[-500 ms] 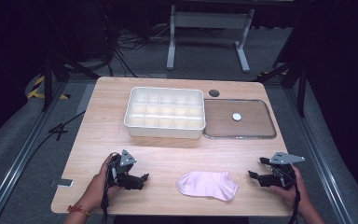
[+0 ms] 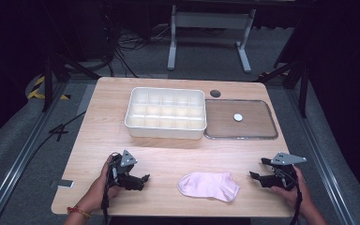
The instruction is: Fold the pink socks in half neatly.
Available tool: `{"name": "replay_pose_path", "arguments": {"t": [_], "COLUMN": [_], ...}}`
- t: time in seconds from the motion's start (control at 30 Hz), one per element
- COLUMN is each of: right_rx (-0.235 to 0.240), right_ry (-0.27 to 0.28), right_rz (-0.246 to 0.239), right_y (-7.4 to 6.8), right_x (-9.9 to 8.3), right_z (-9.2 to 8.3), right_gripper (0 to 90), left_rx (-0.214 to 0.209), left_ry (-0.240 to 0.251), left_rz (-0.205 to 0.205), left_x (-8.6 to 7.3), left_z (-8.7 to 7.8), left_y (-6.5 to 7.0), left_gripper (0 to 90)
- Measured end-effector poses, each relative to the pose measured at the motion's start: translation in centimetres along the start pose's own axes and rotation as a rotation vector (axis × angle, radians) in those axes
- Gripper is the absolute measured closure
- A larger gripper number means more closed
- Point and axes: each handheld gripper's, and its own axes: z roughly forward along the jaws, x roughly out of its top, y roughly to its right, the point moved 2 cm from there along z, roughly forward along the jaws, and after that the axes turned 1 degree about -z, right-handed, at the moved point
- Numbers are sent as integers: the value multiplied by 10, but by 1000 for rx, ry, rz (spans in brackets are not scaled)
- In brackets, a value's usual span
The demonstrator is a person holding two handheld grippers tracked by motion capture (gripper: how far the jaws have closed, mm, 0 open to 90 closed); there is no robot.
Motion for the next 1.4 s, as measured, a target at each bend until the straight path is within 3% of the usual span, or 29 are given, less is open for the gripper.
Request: {"name": "replay_pose_path", "arguments": {"t": [0.07,0.17,0.53,0.63,0.7,0.93,1.17,1.33,1.4], "right_rx": [0,4,-26,-15,-4,17,57,82,123], "right_ry": [0,0,-38,-30,3,56,84,66,78], "right_rz": [0,-3,18,6,6,0,-45,-85,-101], "right_y": [0,0,-1,-3,-5,-10,-27,-42,-53], "right_x": [0,0,6,8,13,27,41,50,57], "right_z": [0,0,2,1,-3,-10,-14,-11,-10], "right_gripper": [218,218,225,257,304,335,373,417,439], "left_rx": [-8,-55,-76,-76,-78,-79,-77,-71,-73], "left_ry": [-2,-1,-6,-6,-7,-6,-8,-2,-6], "left_rz": [7,56,72,72,75,75,86,81,78], "left_x": [0,-2,-1,-1,-1,-1,-1,0,0], "left_z": [0,-1,-1,-1,-1,-1,-2,0,0], "left_y": [0,0,-2,-2,-2,-2,-3,-2,-1], "left_gripper": [2,3,3,3,3,3,3,3,3]}}
